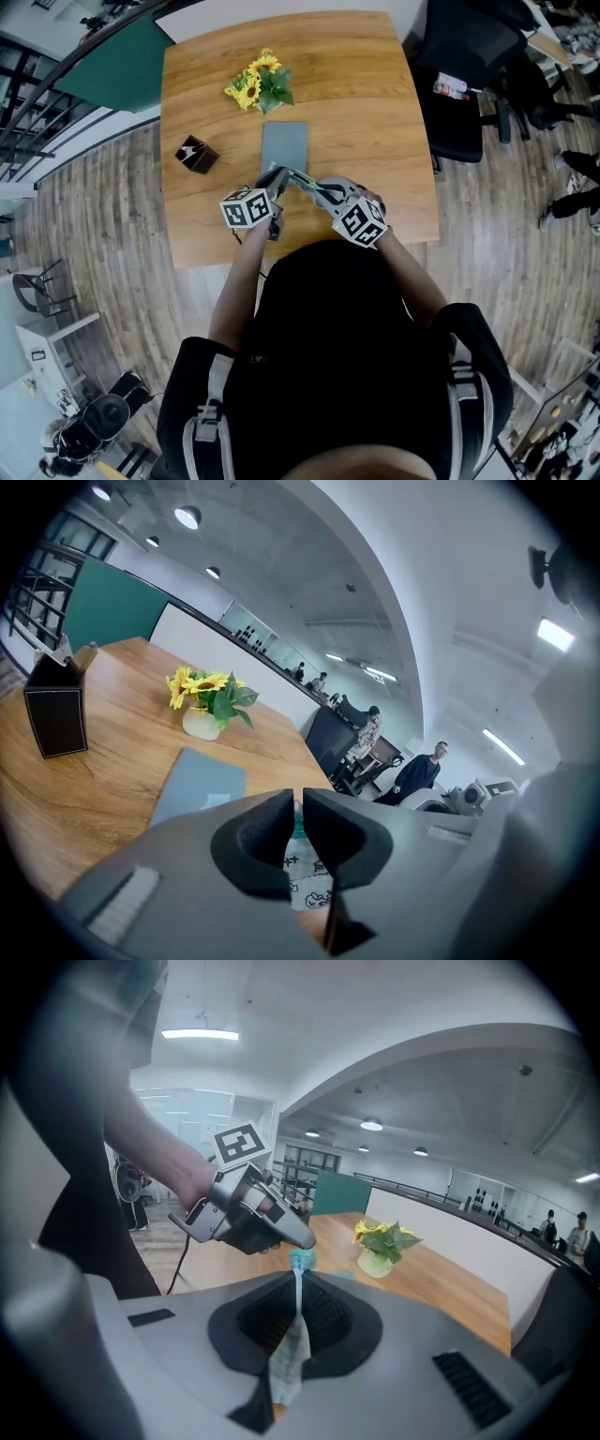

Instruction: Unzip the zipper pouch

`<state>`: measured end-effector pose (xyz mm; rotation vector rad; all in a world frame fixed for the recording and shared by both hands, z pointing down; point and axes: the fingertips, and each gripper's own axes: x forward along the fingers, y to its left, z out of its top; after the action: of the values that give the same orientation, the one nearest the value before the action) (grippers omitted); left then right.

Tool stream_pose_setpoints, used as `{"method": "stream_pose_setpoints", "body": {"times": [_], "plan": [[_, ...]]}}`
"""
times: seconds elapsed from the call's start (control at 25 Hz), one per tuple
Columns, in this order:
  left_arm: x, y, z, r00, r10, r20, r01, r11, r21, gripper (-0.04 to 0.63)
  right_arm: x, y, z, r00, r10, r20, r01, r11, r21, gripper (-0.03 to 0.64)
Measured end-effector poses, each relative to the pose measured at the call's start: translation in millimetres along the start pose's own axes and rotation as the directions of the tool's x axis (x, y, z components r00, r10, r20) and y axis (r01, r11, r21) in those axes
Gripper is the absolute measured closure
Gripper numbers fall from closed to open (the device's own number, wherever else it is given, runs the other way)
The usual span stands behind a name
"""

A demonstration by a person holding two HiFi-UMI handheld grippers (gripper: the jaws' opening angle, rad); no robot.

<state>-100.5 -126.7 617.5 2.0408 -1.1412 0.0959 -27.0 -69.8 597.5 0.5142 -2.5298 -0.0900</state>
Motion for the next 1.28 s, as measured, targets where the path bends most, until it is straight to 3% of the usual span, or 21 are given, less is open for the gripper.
{"method": "stream_pose_setpoints", "body": {"times": [0.92, 1.28], "plan": [[-0.4, 10.0, -0.2, 1.000, 0.030, 0.008, -0.030, 0.999, -0.015, 0.558, -3.9, 1.1, 1.3, 1.000, -0.004, 0.015, 0.004, 1.000, 0.001, 0.604], [-2.8, 19.7, -0.5, 0.997, 0.077, 0.015, -0.077, 0.997, -0.006, 0.567, -6.5, 1.9, 0.9, 1.000, -0.005, 0.028, 0.005, 1.000, 0.007, 0.604]]}}
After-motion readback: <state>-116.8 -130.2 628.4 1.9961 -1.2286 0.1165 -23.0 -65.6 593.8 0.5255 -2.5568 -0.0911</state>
